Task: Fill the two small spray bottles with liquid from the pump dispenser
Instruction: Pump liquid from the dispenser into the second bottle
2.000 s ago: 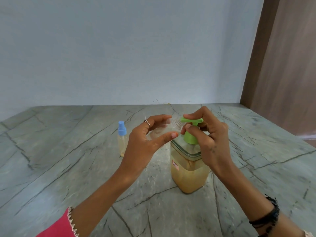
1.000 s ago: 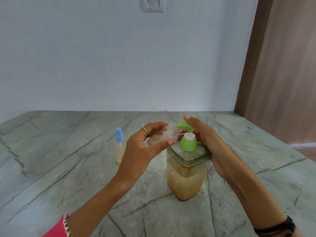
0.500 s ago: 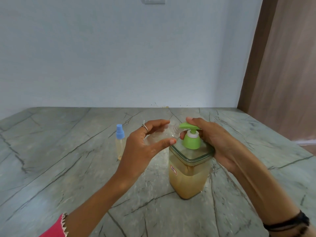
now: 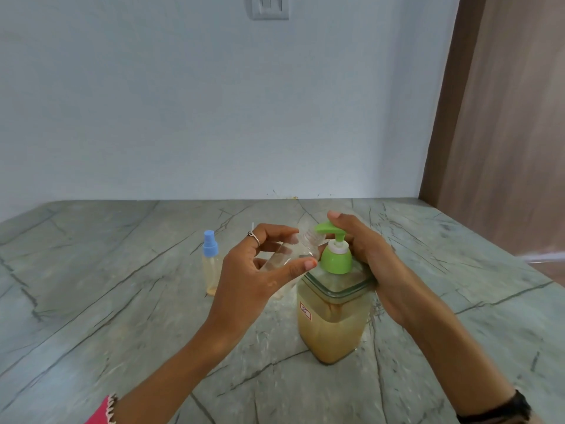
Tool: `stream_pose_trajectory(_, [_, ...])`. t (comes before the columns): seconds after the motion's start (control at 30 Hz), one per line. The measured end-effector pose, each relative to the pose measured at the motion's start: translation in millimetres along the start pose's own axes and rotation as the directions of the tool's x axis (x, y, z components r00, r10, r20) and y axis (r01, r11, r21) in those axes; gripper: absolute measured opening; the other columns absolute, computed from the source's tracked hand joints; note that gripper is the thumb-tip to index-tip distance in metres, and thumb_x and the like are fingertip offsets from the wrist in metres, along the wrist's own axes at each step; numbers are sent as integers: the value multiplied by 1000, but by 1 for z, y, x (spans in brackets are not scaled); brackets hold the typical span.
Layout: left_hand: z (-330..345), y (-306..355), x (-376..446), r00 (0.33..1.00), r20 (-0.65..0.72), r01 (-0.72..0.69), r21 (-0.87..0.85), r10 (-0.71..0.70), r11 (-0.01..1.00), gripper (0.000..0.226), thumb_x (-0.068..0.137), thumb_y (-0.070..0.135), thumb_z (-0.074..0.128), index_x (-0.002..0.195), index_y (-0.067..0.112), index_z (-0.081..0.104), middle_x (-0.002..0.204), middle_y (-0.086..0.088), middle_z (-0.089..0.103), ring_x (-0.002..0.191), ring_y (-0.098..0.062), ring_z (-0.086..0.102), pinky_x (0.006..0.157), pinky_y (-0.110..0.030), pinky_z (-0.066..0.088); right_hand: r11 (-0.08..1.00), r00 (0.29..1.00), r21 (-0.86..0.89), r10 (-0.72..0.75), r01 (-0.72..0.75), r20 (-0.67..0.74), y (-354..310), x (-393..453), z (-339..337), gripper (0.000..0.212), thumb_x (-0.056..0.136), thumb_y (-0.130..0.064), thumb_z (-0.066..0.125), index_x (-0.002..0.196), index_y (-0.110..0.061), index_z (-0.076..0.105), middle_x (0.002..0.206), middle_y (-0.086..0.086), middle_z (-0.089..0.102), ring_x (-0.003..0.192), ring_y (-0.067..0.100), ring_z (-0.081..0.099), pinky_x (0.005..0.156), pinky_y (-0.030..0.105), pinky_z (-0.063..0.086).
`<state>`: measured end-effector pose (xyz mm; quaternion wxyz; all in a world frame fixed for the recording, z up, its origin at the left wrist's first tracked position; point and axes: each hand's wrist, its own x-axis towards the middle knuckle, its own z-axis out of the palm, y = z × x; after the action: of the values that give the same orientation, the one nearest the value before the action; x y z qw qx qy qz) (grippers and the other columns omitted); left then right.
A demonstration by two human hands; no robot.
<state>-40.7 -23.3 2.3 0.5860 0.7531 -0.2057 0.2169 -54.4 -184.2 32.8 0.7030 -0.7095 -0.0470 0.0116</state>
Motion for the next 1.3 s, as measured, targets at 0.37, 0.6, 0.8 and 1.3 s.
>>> stream_pose_trajectory(0.37, [0, 2, 0, 1000, -28, -6, -4, 6, 1000, 42, 50, 46, 72, 89, 30, 62, 94, 23, 65, 88, 5, 59, 71, -7, 46, 994, 998, 98, -42, 47, -51, -1, 15, -2, 23, 84, -22, 61, 94, -2, 63, 65, 9, 69, 55, 11, 60, 52, 17, 49])
stream_pose_trajectory(0.6, [1, 0, 0, 999, -27, 24, -31, -25, 999, 41, 50, 43, 75, 88, 32, 62, 94, 22, 66, 90, 3, 60, 77, -10, 48, 987, 991, 96, -128, 132, -48, 4, 11, -2, 16, 87, -28, 59, 88, -12, 56, 66, 5, 70, 60, 13, 64, 61, 25, 52])
stream_pose_trajectory(0.8, [3, 2, -1, 998, -23, 63, -123, -66, 990, 48, 47, 39, 76, 90, 24, 63, 88, 13, 70, 86, -2, 67, 76, -15, 52, 970, 963, 84, -210, 227, -170, 12, 1, 7, 27, 88, -41, 55, 92, -14, 57, 66, -1, 70, 64, 3, 65, 70, 26, 46])
stream_pose_trajectory(1.3, [0, 6, 1, 996, -7, 90, -194, -93, 977, 43, 57, 26, 76, 97, 17, 63, 95, 4, 69, 89, -7, 68, 78, -23, 56, 955, 928, 168, -279, 243, 247, 15, 13, -25, 50, 73, -6, 64, 119, -20, 52, 95, 10, 73, 89, 17, 69, 76, 24, 54])
